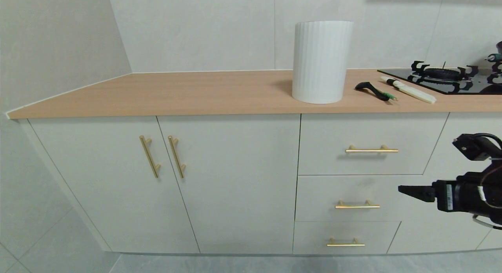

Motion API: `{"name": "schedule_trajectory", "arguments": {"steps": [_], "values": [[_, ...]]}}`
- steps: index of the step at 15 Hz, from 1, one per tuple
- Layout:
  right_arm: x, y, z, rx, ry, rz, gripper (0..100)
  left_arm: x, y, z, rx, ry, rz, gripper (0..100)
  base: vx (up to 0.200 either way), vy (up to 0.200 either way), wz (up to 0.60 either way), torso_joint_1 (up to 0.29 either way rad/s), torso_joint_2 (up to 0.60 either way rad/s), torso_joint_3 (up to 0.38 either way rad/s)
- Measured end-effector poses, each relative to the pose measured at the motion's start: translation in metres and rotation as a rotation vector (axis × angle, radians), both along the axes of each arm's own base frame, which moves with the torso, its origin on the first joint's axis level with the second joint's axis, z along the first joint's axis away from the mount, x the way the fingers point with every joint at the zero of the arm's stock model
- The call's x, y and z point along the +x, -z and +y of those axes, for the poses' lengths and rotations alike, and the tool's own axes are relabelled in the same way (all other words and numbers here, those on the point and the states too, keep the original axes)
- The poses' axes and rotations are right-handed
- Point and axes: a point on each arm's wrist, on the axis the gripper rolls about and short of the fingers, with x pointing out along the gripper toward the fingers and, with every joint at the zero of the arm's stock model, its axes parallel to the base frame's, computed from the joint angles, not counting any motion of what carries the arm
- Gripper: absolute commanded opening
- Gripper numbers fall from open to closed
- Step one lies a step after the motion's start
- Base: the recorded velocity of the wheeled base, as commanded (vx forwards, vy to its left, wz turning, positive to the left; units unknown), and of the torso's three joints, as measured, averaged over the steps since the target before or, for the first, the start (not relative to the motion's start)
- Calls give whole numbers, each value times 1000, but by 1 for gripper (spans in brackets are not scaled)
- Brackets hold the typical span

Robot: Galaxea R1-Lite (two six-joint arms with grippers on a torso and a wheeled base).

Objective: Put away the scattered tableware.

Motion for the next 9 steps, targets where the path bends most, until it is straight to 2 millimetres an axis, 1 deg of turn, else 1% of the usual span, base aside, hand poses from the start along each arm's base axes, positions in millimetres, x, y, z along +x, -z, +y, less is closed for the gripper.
{"name": "schedule_trajectory", "arguments": {"steps": [2,4,6,9], "values": [[29,9,3,0,-2,18,100,0,0,0,0,0,0,100,0,0,0,0,0,0],[51,24,5,-3,-4,27,100,0,0,0,0,0,0,100,0,0,0,0,0,0],[68,39,7,-7,-3,34,100,0,0,0,-1,0,0,100,0,0,0,0,0,0],[86,64,8,-13,5,53,100,0,0,0,0,0,0,100,0,0,0,0,0,0]]}}
